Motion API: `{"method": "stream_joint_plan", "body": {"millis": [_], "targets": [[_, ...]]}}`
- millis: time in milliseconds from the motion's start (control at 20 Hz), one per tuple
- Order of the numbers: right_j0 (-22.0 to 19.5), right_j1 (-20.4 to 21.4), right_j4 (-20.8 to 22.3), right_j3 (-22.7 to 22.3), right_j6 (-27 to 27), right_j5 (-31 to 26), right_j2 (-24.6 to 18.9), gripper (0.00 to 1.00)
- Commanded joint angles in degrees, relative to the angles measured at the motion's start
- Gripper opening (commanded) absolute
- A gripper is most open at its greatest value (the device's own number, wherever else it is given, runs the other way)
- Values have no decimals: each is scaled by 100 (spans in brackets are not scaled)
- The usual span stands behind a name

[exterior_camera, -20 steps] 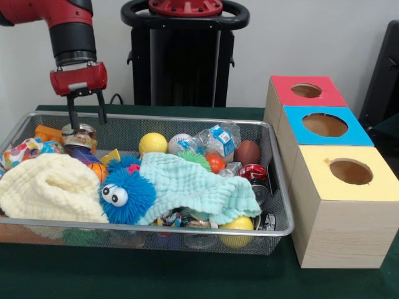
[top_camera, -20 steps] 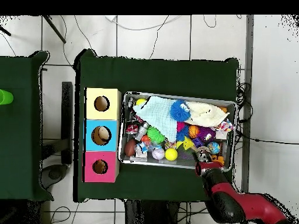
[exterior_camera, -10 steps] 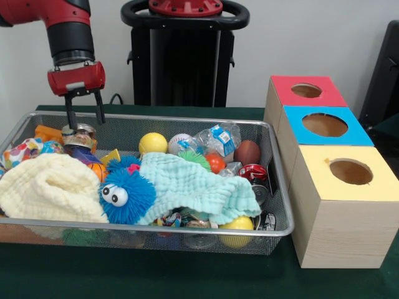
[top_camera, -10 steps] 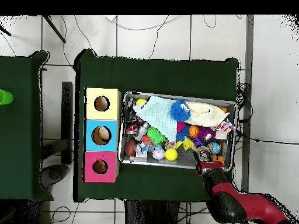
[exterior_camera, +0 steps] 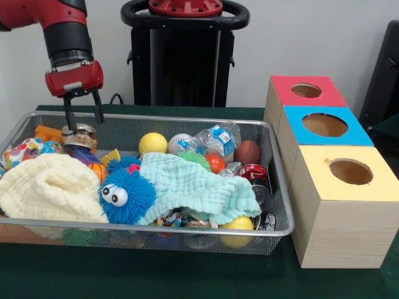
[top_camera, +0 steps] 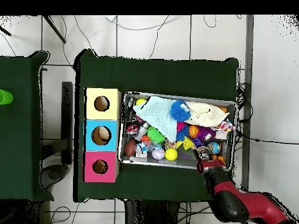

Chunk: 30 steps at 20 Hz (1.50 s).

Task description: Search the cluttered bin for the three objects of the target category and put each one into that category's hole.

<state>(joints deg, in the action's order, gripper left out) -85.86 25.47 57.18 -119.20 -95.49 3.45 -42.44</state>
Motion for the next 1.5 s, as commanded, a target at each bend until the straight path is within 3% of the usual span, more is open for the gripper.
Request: {"method": "stream_joint_plan", "body": {"millis": [50,400,1050,1100,1150,1500], "targets": [[-456,-597,-3,429,562,-1204,-873,100],[-711,-785,-3,518,839,-1567,-1091,100],[-641,-723,115,647,773,-1652,-1025,100],[-783,-361,-186,432,793,-1822,-1288,100],[-772,-255,-243,393,760,-1847,-1312,100],[-947,12,-599,259,873,-2190,-1576,100]]}}
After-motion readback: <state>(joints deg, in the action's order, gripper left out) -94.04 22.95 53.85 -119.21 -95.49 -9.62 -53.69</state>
